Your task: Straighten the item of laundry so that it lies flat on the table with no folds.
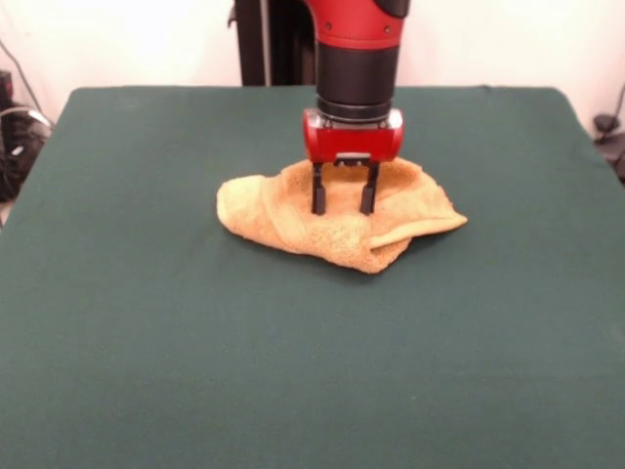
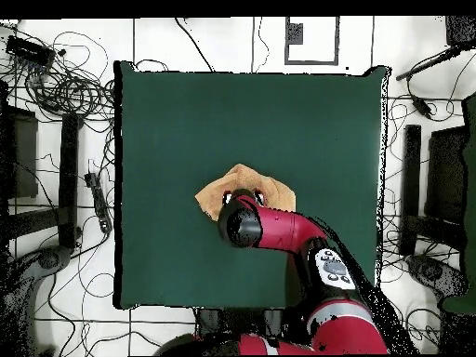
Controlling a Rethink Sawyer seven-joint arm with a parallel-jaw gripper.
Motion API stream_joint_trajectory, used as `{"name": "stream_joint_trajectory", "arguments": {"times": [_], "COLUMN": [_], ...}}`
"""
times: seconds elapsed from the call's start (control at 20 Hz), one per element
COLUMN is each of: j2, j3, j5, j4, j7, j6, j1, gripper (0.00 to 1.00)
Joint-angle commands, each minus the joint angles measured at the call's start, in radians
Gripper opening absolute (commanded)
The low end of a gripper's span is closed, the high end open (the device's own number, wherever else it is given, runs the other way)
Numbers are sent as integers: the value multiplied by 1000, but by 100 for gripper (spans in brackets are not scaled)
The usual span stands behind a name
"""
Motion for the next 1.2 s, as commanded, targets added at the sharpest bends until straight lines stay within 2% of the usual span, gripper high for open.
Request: {"name": "stream_joint_trajectory", "arguments": {"times": [0.05, 1.2], "j2": [101, 86], "j3": [32, -22], "j5": [-29, -19], "j4": [161, 295], "j7": [180, 204], "j6": [-13, -132], "j1": [11, 56], "gripper": [100, 100]}}
